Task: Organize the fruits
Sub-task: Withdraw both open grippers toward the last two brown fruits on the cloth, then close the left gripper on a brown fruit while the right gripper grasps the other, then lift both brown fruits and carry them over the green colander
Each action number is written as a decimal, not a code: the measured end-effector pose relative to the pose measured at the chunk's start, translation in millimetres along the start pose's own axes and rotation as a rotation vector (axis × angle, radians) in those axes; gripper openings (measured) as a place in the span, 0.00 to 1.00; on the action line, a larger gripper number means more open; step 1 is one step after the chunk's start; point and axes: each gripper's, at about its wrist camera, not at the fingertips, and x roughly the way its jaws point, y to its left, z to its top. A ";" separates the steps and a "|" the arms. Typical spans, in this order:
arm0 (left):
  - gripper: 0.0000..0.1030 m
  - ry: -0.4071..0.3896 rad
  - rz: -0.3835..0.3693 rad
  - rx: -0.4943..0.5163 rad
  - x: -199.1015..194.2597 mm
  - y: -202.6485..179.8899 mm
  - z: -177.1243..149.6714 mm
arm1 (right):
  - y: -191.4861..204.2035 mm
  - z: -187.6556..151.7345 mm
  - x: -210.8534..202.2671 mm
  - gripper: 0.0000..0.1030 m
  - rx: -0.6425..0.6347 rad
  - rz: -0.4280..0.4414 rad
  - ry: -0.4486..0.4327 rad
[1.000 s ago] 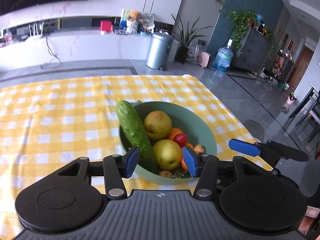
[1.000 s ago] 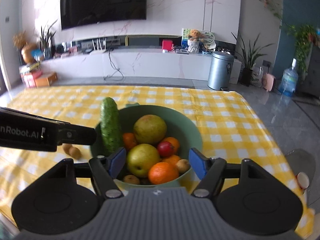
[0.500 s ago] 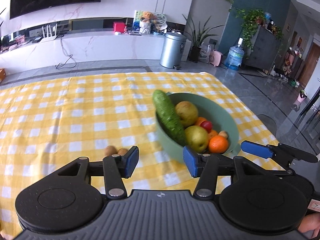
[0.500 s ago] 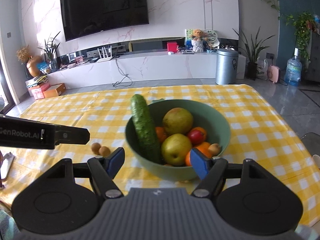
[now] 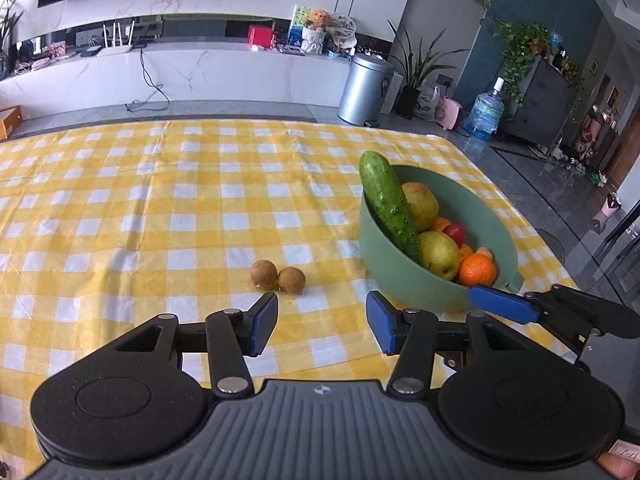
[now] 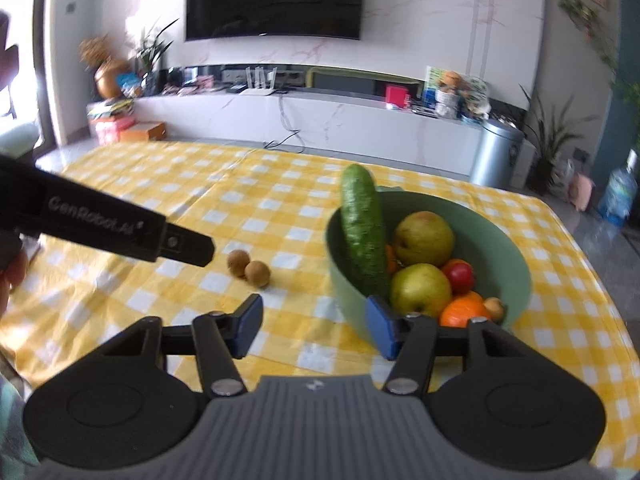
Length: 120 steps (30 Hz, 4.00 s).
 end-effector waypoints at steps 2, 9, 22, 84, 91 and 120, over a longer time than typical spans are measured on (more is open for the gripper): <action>0.58 0.013 -0.007 -0.007 5.3 4.1 -2.3 | 5.5 -0.9 5.8 0.45 -0.029 0.008 0.007; 0.52 0.035 0.002 -0.018 21.3 19.1 -8.2 | 18.8 -1.4 32.7 0.33 -0.079 0.043 0.044; 0.38 0.083 0.038 0.021 59.9 41.8 14.9 | 42.1 14.3 92.1 0.31 -0.167 0.077 0.040; 0.27 0.049 0.084 -0.029 91.2 60.8 5.2 | 44.0 2.2 148.8 0.22 -0.166 0.096 0.021; 0.27 0.029 0.092 -0.031 80.3 57.0 4.2 | 46.8 4.4 131.7 0.22 -0.173 0.100 -0.021; 0.27 -0.103 0.034 0.094 -4.8 -62.5 23.7 | -26.6 17.9 -14.7 0.22 0.027 -0.033 -0.140</action>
